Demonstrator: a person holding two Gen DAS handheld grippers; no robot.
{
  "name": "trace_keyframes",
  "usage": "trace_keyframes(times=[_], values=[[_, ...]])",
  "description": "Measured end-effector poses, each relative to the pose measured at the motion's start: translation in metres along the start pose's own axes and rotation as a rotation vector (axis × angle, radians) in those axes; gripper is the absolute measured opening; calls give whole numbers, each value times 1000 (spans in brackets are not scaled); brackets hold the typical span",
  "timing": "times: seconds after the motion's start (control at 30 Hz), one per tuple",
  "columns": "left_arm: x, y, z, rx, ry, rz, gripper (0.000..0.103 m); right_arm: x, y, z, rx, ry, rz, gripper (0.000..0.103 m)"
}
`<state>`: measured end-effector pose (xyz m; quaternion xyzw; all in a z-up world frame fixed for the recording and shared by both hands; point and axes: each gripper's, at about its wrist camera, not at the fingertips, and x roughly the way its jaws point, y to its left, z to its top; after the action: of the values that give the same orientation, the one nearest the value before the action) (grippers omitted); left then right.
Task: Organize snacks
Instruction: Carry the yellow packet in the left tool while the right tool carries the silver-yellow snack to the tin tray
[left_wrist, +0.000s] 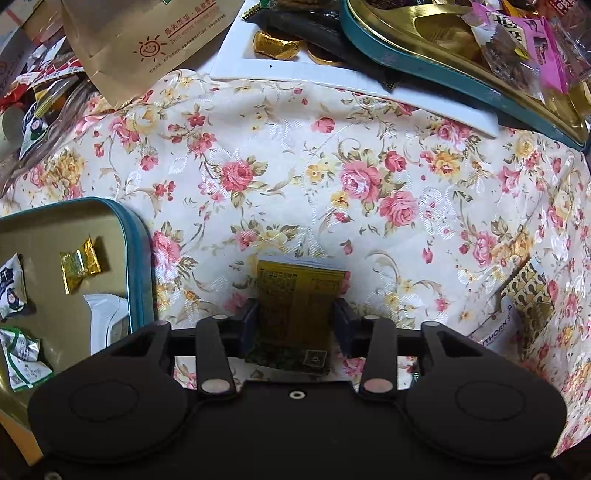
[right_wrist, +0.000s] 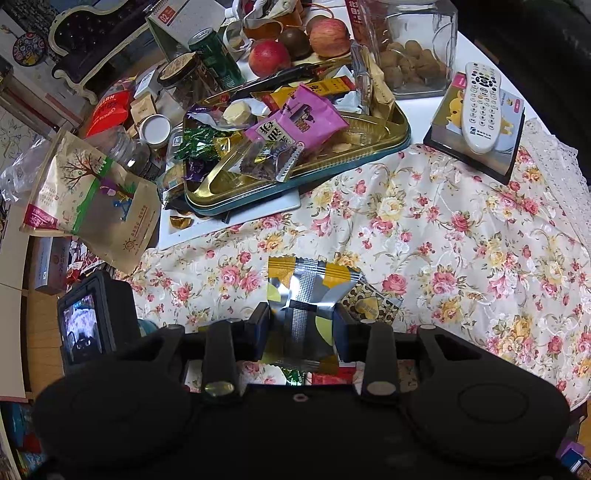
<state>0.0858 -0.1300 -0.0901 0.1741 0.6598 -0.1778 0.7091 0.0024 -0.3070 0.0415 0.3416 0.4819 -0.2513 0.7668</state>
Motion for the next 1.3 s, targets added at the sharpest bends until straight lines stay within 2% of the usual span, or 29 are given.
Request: trace_keyframes(times=[0.17, 0.27, 0.6, 0.7, 0.8, 0.93, 1.0, 1.1, 1.3], values=[[-19, -3, -3, -66, 23, -35, 47, -3, -3, 2, 15, -7, 2, 37], [-45, -2, -5, -96, -4, -47, 47, -2, -3, 3, 22, -5, 3, 37], [-137, 42, -5, -208, -168, 57, 48, 3, 11, -6, -16, 5, -2, 37], [-148, 66, -7, -264, -220, 94, 48, 7, 18, -9, -30, 11, -8, 37], [-150, 84, -9, -310, -237, 140, 48, 12, 27, -13, -51, 22, -9, 37], [-137, 109, -10, -354, -207, 198, 48, 20, 43, -19, -102, 34, -16, 37], [-131, 120, -10, -376, -180, 181, 48, 23, 53, -22, -127, 39, -18, 37], [-132, 135, -12, -389, -172, 115, 48, 29, 68, -25, -152, 43, -18, 37], [-140, 160, -18, -396, -198, 143, 48, 41, 106, -36, -211, 63, 13, 37]])
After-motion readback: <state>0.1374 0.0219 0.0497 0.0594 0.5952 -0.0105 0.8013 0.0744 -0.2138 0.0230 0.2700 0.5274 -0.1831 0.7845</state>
